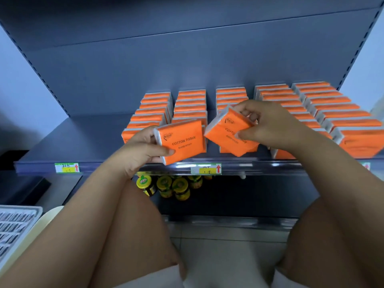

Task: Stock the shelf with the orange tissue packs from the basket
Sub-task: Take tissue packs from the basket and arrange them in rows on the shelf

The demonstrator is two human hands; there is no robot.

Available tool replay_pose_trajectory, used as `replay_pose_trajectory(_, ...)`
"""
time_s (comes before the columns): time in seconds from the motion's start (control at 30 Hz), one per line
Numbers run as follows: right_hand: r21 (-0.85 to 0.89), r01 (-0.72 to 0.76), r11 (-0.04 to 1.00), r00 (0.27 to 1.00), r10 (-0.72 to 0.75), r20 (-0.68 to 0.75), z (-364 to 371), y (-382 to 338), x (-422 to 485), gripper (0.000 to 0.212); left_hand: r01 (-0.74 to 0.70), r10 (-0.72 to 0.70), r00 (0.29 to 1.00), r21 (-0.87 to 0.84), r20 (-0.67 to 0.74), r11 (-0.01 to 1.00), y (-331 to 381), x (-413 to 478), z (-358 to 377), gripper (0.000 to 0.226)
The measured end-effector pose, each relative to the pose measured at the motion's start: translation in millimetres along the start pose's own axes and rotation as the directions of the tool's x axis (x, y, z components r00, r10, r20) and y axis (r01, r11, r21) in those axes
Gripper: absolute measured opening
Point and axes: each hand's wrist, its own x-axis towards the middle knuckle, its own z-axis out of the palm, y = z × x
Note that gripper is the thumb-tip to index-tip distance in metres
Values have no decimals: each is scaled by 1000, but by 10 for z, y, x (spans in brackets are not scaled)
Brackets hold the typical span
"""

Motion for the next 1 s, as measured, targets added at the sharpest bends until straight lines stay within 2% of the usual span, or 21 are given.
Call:
replay_pose_trajectory(0.1,-190,24,981,998,-13,58,-8,81,-51,44,24,-24,1000,25,-1,999,25,6,33,67)
replay_pose_trajectory(0.2,-379,95,921,993,-63,95,64,150,-75,44,45,-44,999,50,-6,998,41,14,70,66)
replay_pose_trajectory(0.3,-476,134,869,990,-101,95,169,196,-86,57,59,-58,998,76,-18,995,51,15,109,65)
replay_pose_trajectory(0.4,-555,185,811,983,-148,111,239,198,-88,56,69,-67,997,108,-23,992,52,11,133,58)
replay_pose_trajectory(0.57,-618,229,752,973,-190,130,256,186,-92,57,86,-82,996,149,-33,985,35,-14,146,44)
replay_pose_trajectory(0.8,-672,246,698,969,-205,141,246,169,-69,58,57,-54,998,153,-22,987,60,-13,155,46)
replay_pose_trajectory(1.0,-655,207,727,978,-178,111,308,154,-70,63,57,-55,998,138,-17,989,87,-23,188,45)
